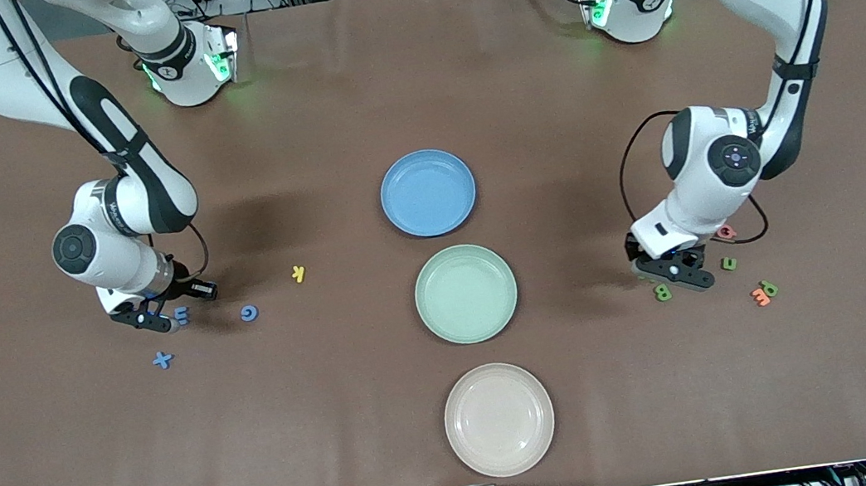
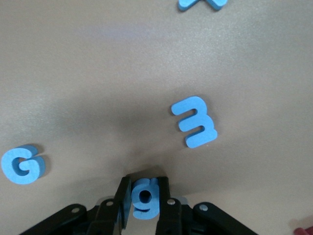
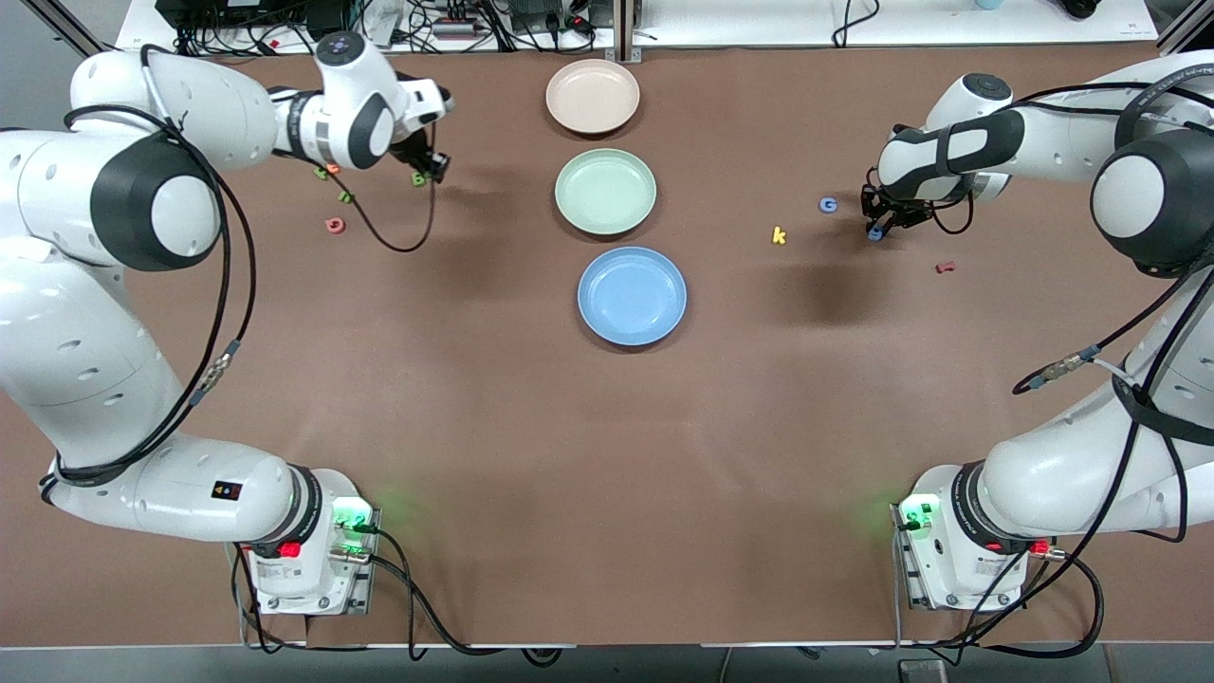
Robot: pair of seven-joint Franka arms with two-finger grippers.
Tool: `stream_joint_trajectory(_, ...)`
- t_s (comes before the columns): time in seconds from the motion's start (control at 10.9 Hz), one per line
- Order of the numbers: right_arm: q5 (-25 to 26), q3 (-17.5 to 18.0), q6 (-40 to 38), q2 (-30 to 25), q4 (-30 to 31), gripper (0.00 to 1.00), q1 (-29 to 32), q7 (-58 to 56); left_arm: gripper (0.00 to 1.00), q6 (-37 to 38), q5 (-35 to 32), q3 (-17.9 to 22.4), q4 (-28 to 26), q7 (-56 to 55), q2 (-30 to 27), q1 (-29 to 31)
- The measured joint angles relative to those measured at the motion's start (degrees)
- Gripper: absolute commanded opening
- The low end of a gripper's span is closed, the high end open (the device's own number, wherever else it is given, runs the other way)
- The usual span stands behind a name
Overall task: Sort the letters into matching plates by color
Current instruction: 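Grasp the green N with the left gripper while the right gripper lifts g, then place the N on the green plate while the right gripper carries g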
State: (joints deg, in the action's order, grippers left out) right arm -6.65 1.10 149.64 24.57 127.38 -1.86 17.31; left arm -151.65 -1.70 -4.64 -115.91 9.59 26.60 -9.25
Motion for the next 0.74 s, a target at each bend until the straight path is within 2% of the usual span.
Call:
stream_joint_trajectory(0.28, 0.94, 0.21, -3.91, -0.21, -3.15, 0.19, -0.38, -0.41, 0.0, 0.13, 0.0, -3.67, 2.98, -12.02, -0.31, -3.23)
stream_joint_trajectory(0.46, 4.32, 0.33, -8.72, -0.74, -6.58, 0.19, -0.94, -0.71, 0.0, 0.26, 0.0, -3.89, 5.0, -18.75, 0.08, -7.42)
stream_joint_trajectory(0.74, 10.45, 0.66, -9.58, -1.6, -7.75, 0.2, -3.69, -0.98, 0.0, 0.48, 0.0, -3.97, 10.37, -26.02, 3.81, -12.82)
